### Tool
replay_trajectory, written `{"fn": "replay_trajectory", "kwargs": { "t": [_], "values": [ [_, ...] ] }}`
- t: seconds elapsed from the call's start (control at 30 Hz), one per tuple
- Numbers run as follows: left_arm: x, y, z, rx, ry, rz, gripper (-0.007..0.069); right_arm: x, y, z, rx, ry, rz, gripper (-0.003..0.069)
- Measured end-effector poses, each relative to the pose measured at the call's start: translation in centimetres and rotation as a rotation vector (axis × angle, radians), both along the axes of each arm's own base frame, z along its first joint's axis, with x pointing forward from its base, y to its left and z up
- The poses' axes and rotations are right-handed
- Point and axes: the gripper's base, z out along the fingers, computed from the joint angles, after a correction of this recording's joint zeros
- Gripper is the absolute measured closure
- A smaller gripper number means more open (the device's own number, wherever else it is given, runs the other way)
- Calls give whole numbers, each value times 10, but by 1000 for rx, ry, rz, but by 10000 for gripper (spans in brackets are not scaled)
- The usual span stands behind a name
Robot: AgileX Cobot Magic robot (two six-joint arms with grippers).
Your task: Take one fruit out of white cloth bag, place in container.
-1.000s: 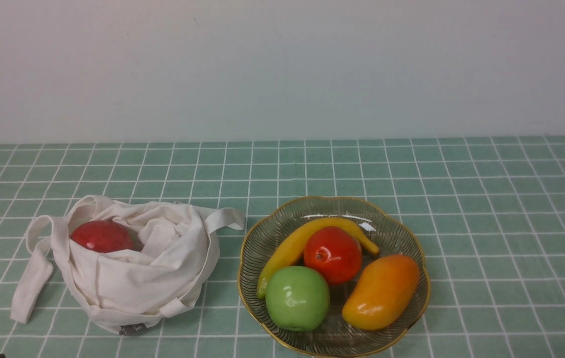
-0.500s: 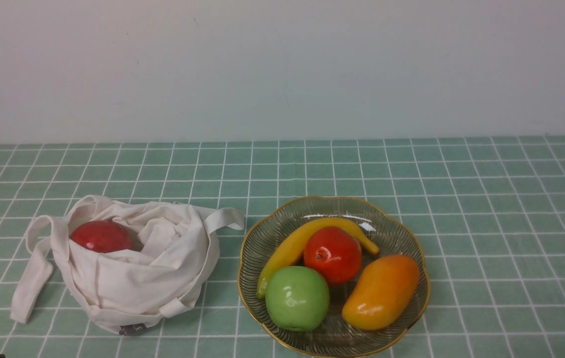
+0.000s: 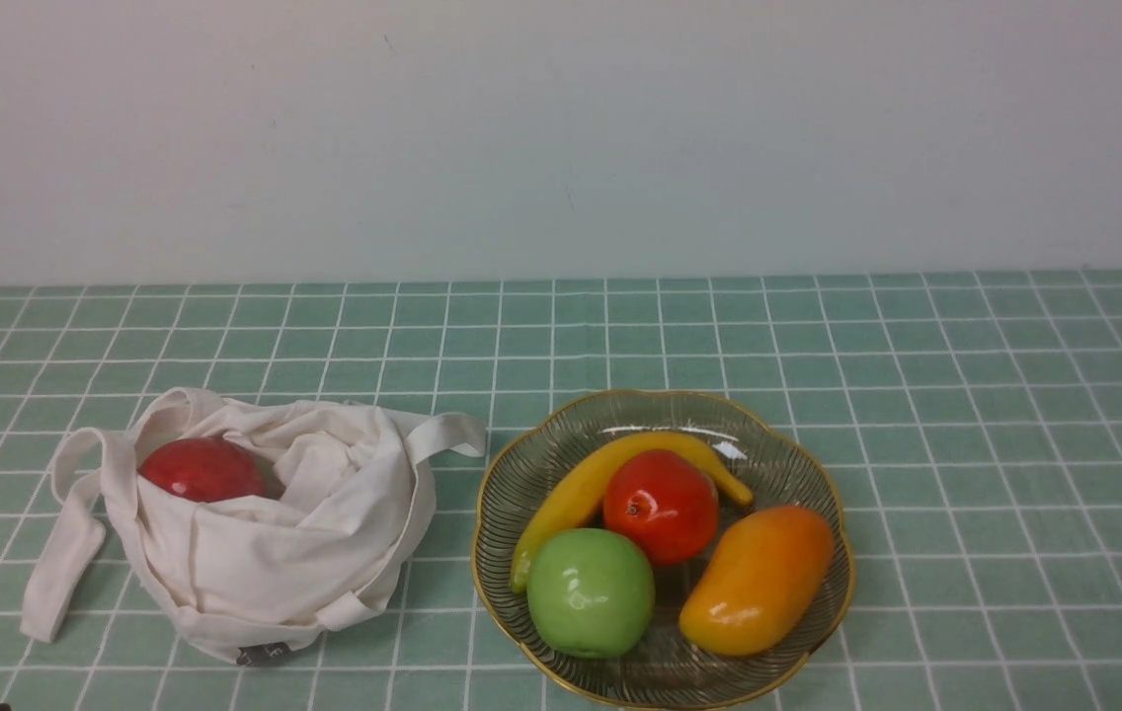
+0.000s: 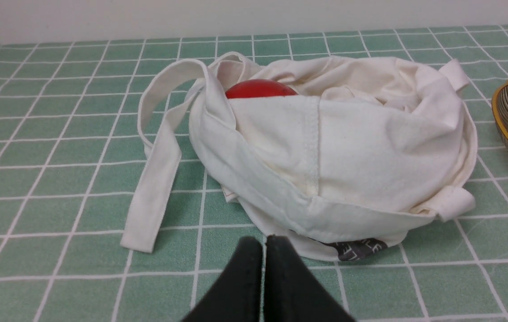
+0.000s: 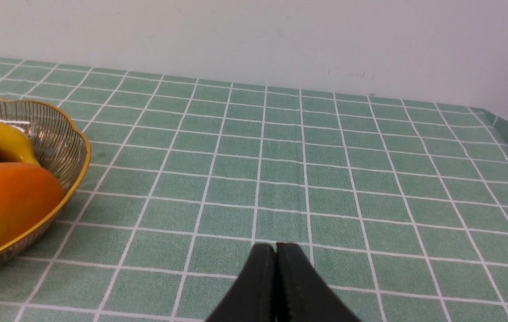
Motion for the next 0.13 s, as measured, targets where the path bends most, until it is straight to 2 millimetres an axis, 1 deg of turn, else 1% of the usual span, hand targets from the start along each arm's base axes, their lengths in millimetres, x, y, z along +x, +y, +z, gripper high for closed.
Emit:
{"fn": "replay_trajectory", "kwargs": {
  "t": [0.13],
  "values": [
    [0, 0, 0, 0, 0, 0, 632, 0, 0, 0, 0, 0, 0, 674]
  ]
}}
